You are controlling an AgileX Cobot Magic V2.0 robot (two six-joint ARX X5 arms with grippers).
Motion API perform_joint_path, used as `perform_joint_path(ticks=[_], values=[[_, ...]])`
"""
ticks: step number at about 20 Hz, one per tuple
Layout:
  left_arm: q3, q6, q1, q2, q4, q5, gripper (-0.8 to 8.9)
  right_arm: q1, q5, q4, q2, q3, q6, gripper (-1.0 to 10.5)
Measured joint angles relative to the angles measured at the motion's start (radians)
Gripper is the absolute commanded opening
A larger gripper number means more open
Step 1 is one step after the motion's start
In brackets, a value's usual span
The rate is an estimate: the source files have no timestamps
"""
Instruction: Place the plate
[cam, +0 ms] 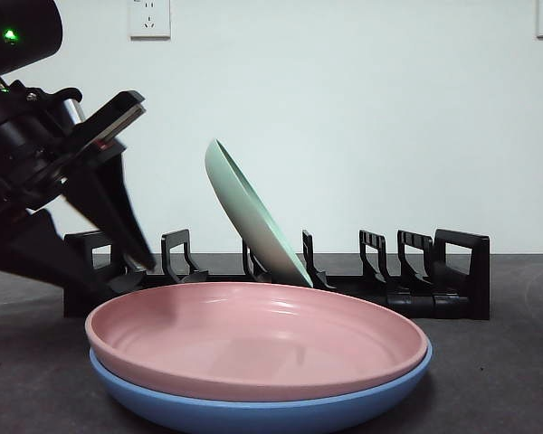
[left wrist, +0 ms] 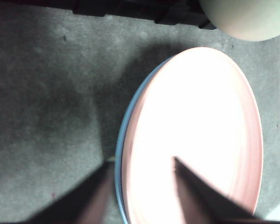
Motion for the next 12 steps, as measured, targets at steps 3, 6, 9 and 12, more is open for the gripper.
perform_joint_path(ticks=[3, 6, 9, 12], values=[[0.0, 0.0, 0.005, -0.006, -0.003, 0.0, 2.91, 0.0, 0.0, 0.0, 0.0, 0.0, 0.0, 2.1], [0.001, 0.001, 0.046, -0.101, -0.034, 0.0, 2.84, 0.0, 0.0, 0.0, 0.0, 0.0, 0.0, 2.1], [0.048, 0.033, 0.122, -0.266, -0.14, 0.0, 2.78, -0.002, -0.014, 0.0, 0.0, 0.0, 0.016, 2.4], [0.13, 0.121, 0.218, -0.432, -0.32, -0.017, 2.79, -0.036, -0.071, 0.011, 0.003, 0.0, 0.024, 2.4]])
